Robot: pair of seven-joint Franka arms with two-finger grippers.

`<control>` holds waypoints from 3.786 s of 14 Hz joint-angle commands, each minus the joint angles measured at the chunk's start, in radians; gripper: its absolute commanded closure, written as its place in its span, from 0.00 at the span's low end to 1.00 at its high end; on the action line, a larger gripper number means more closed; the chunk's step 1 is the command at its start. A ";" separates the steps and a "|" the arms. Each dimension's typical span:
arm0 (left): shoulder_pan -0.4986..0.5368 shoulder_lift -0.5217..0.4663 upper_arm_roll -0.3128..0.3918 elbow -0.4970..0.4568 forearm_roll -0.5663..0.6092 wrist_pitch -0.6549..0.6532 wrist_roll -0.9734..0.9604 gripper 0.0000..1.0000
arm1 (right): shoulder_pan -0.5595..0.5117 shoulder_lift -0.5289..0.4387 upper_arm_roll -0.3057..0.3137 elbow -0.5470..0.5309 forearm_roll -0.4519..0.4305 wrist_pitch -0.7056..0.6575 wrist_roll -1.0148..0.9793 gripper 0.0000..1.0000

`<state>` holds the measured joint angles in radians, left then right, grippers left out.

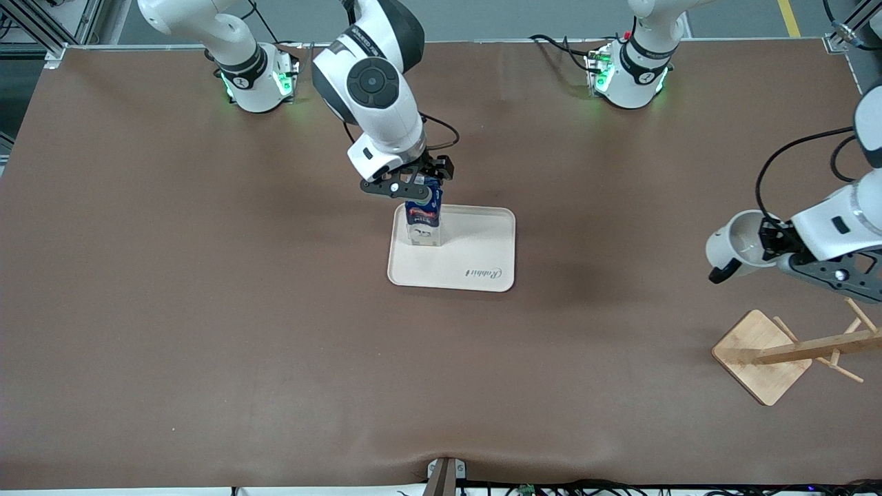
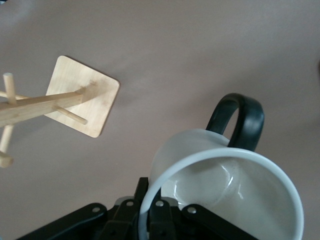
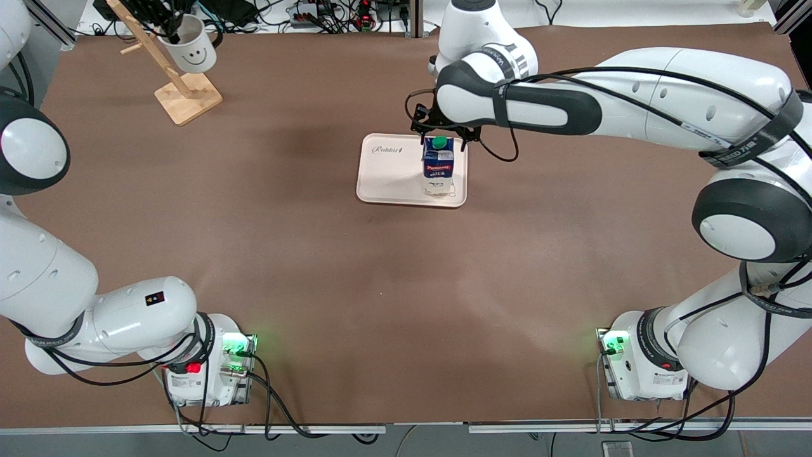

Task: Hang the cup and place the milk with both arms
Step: 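Carry the mug toward the stand while the right gripper grasps the milk, then hang the mug on the stand while the right gripper carries the milk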

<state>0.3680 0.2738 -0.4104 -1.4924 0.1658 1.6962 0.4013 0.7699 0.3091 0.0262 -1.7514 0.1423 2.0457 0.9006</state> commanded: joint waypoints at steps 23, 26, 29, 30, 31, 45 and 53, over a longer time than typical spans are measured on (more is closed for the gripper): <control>0.301 0.163 -0.002 0.123 -0.176 0.132 0.315 1.00 | -0.297 -0.046 -0.020 0.245 0.066 -0.524 -0.093 1.00; 0.301 0.176 -0.002 0.139 -0.181 0.134 0.312 1.00 | -0.420 -0.187 -0.020 0.053 0.008 -0.515 -0.318 1.00; 0.314 0.202 -0.002 0.172 -0.181 0.135 0.314 1.00 | -0.599 -0.301 -0.020 -0.140 -0.015 -0.441 -0.619 1.00; 0.318 0.211 -0.004 0.175 -0.186 0.137 0.314 1.00 | -0.644 -0.304 -0.020 -0.163 -0.045 -0.434 -0.687 1.00; 0.319 0.217 -0.004 0.179 -0.202 0.149 0.314 1.00 | -0.681 -0.306 -0.020 -0.195 -0.067 -0.418 -0.734 1.00; 0.319 0.239 -0.016 0.184 -0.319 0.221 0.294 0.00 | -1.009 -0.257 -0.018 -0.467 -0.107 -0.062 -1.051 0.93; 0.117 0.053 -0.019 0.172 -0.246 0.024 -0.270 0.00 | -1.043 -0.228 -0.017 -0.465 -0.093 -0.064 -1.052 0.00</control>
<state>0.5171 0.3791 -0.4369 -1.3057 -0.1023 1.7681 0.2296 -0.2365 0.0694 -0.0120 -2.2102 0.0531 1.9656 -0.1573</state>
